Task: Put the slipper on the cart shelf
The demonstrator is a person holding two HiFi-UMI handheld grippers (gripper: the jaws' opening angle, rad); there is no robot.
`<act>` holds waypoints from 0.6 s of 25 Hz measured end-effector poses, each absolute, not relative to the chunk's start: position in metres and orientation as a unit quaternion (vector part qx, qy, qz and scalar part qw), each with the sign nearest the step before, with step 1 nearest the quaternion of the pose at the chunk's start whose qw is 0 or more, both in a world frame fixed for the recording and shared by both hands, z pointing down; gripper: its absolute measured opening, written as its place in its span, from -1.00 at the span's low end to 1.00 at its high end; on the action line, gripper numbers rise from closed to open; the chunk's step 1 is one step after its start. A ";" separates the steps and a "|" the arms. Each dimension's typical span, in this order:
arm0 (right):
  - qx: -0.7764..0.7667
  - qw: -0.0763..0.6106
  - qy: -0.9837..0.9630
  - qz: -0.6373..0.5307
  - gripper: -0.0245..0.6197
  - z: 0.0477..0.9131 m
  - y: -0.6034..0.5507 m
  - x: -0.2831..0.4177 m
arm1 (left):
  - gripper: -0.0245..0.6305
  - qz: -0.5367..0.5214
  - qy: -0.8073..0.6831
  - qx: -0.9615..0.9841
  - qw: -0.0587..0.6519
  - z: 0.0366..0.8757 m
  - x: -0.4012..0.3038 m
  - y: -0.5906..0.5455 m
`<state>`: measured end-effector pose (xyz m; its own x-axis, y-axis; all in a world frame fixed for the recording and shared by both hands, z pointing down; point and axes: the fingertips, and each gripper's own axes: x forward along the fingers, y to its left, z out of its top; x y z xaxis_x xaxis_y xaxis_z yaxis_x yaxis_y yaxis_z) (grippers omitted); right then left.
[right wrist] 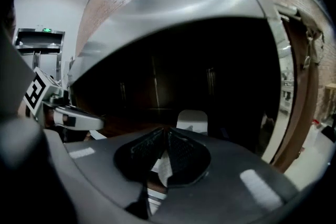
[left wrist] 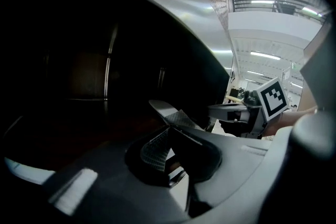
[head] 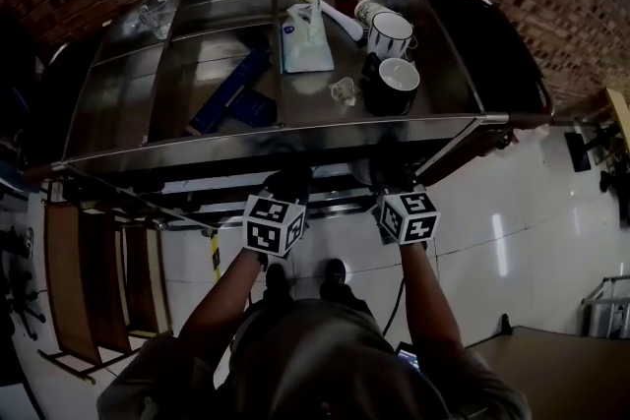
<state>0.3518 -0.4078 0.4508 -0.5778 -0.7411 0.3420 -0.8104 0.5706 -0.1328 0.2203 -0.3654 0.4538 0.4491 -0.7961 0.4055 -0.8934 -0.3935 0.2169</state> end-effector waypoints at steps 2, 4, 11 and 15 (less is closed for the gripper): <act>0.440 0.105 -0.879 0.150 -0.91 0.439 -0.396 0.349 | -0.90 0.114 -0.504 0.832 0.202 0.444 0.222 -0.362; 0.438 0.086 -0.880 0.162 -0.92 0.428 -0.385 0.346 | -0.90 0.112 -0.496 0.837 0.202 0.437 0.223 -0.356; 0.429 0.061 -0.889 0.149 -0.92 0.390 -0.357 0.331 | -0.90 0.105 -0.477 0.852 0.190 0.412 0.229 -0.340; 0.426 0.046 -0.891 0.148 -0.92 0.375 -0.345 0.328 | -0.90 0.105 -0.467 0.858 0.183 0.401 0.232 -0.334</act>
<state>0.3282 -0.3451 0.3752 -0.6332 -0.7456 0.2076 -0.7726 0.5933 -0.2259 0.2322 -0.3338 0.4010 0.5410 -0.7643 0.3510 -0.8410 -0.4957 0.2169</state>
